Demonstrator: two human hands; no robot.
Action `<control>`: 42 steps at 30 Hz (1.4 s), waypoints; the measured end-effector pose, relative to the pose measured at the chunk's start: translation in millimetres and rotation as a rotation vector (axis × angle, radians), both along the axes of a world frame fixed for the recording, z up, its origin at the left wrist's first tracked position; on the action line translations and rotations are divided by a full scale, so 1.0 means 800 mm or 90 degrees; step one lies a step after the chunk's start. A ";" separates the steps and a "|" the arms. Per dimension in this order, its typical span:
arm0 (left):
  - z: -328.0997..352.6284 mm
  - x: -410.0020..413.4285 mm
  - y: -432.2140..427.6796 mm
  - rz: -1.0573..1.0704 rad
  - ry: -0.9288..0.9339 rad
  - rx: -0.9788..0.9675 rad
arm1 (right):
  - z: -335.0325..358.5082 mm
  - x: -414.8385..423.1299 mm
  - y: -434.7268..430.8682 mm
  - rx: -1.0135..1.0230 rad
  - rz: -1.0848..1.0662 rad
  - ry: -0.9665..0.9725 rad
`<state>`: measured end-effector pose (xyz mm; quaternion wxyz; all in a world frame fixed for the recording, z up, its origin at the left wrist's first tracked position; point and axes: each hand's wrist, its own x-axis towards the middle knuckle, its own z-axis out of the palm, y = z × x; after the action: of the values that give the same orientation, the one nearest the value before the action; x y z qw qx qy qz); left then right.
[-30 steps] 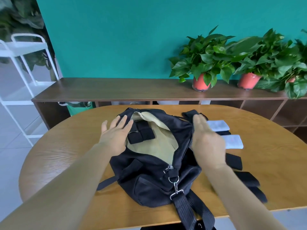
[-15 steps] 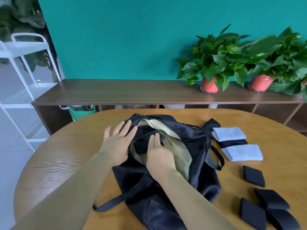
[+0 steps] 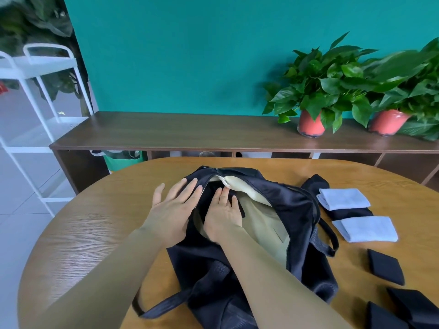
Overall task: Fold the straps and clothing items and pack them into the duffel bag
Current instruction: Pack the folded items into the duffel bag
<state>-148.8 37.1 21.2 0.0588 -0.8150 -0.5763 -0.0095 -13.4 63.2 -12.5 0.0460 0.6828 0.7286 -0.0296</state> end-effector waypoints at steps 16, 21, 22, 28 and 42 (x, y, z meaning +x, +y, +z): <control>0.001 0.000 -0.003 0.002 0.006 0.007 | 0.005 0.001 0.012 -0.040 -0.027 -0.034; 0.003 0.003 -0.004 0.006 0.016 0.002 | 0.008 0.005 0.011 0.010 -0.035 -0.025; 0.003 0.003 -0.004 0.007 0.019 0.000 | 0.008 0.006 0.010 0.002 -0.040 -0.024; 0.004 0.006 -0.005 0.013 0.033 -0.014 | 0.007 0.005 0.006 -0.029 -0.027 -0.039; 0.046 0.050 -0.051 -0.002 0.045 0.006 | 0.059 0.082 -0.094 0.098 0.093 -0.016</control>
<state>-108.9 -3.5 58.0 0.0828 -0.8156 -0.5724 0.0163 52.2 -11.6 34.5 0.0046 0.6299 0.7757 0.0387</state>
